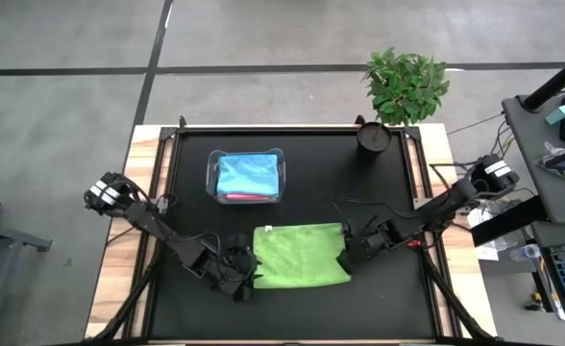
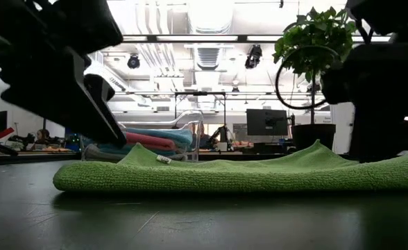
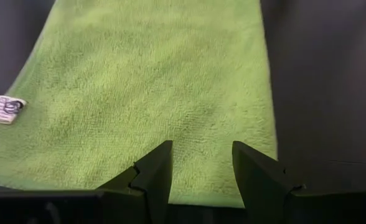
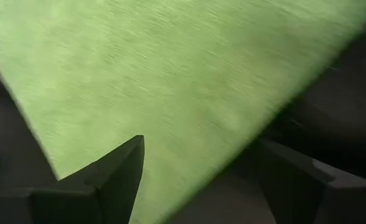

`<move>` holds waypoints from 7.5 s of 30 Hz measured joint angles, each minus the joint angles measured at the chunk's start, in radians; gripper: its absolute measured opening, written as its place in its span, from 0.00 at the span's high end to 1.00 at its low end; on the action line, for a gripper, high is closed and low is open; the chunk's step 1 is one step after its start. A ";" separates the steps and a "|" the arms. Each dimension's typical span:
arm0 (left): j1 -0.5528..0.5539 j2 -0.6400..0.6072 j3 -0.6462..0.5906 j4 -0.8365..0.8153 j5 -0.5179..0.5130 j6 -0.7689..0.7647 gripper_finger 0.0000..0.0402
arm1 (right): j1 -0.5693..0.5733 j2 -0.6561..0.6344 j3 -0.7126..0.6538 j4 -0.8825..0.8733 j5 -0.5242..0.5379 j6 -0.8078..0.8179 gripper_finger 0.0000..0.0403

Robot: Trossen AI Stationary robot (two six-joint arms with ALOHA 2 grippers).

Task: Fold microfiber towels
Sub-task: Fold the green microfiber cloth

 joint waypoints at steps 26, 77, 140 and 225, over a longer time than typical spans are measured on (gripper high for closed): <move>-0.009 -0.019 0.004 -0.184 0.001 -0.108 0.63 | -0.014 0.129 -0.002 0.345 0.108 -0.160 0.96; 0.053 0.182 -0.021 0.242 -0.050 0.078 0.63 | -0.141 0.524 0.794 -0.358 0.142 -0.522 0.96; 0.053 0.182 -0.048 0.293 -0.059 0.079 0.63 | -0.062 0.305 0.364 0.111 0.002 -0.640 0.81; 0.053 0.182 -0.054 0.309 -0.063 0.079 0.63 | -0.075 0.630 0.716 0.261 -0.208 -0.885 0.70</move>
